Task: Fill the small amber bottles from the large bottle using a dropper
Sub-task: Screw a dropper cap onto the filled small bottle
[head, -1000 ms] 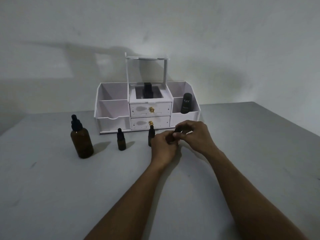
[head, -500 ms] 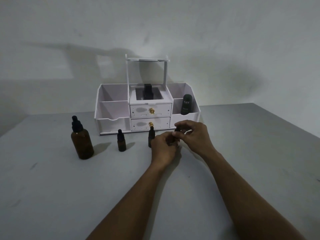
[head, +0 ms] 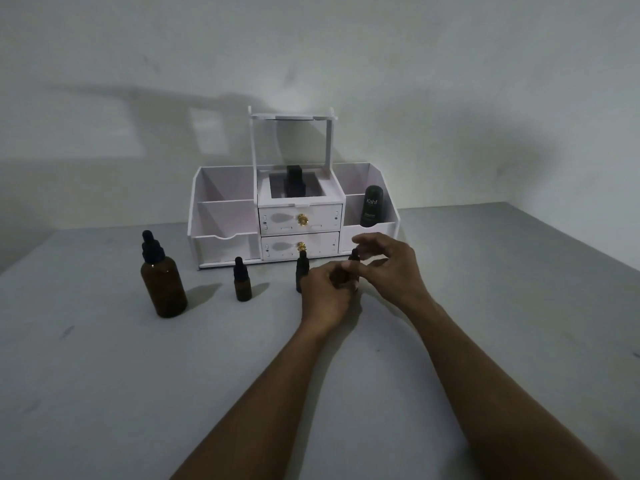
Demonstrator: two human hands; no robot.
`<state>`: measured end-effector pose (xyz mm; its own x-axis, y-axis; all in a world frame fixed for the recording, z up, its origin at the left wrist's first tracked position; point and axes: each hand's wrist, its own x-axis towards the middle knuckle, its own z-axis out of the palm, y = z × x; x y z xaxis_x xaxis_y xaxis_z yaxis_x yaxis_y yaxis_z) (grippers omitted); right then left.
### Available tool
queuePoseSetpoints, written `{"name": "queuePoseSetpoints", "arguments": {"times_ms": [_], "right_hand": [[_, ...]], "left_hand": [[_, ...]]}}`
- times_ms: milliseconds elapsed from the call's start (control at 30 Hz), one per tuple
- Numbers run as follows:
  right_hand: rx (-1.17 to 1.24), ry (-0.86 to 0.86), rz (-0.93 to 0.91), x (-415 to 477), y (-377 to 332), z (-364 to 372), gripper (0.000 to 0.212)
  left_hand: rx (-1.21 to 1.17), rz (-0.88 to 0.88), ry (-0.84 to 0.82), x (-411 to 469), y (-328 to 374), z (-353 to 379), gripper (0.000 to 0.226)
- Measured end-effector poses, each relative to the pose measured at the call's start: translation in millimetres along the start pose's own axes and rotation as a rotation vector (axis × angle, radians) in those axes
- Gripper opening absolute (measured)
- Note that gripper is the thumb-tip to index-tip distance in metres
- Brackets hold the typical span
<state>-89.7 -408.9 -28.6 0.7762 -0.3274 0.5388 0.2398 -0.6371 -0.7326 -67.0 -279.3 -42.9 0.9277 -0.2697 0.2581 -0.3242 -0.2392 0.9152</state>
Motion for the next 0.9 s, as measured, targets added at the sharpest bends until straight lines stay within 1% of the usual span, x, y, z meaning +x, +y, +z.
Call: {"name": "queuePoseSetpoints", "arguments": {"times_ms": [100,200,367,500,567,667,767,833,900], "right_hand": [[0.005,-0.037,-0.001,-0.4,1.3,-0.1,0.029],[-0.002,-0.025,0.020,0.7,2.5,0.4,0.022],[0.064,0.013,0.034,0.3,1.7,-0.4,0.030],[0.020,-0.030,0.037,0.9,1.1,0.6,0.024],[0.005,-0.016,0.051,1.6,1.0,1.2,0.021],[0.050,0.023,0.061,1.5,0.2,1.0,0.025],[0.074,0.021,0.056,0.6,-1.3,0.8,0.026],[0.045,-0.006,0.056,0.4,-1.4,1.6,0.024],[0.010,-0.019,0.062,0.6,-0.5,2.8,0.021]], "left_hand": [[-0.012,-0.015,-0.008,0.1,-0.6,0.9,0.030],[0.003,-0.001,-0.006,0.9,-1.7,0.5,0.030],[-0.004,-0.008,-0.002,1.0,-2.3,1.0,0.031],[-0.012,0.017,-0.015,1.3,-2.1,0.2,0.029],[-0.002,0.028,-0.008,1.8,-2.1,-0.4,0.028],[0.009,0.046,0.001,2.1,-3.3,-1.2,0.025],[-0.012,0.012,-0.017,1.8,-2.4,-1.7,0.029],[-0.028,-0.015,-0.019,1.2,-1.0,-1.4,0.030],[-0.030,-0.006,-0.017,1.0,-0.4,-0.8,0.028]]}}
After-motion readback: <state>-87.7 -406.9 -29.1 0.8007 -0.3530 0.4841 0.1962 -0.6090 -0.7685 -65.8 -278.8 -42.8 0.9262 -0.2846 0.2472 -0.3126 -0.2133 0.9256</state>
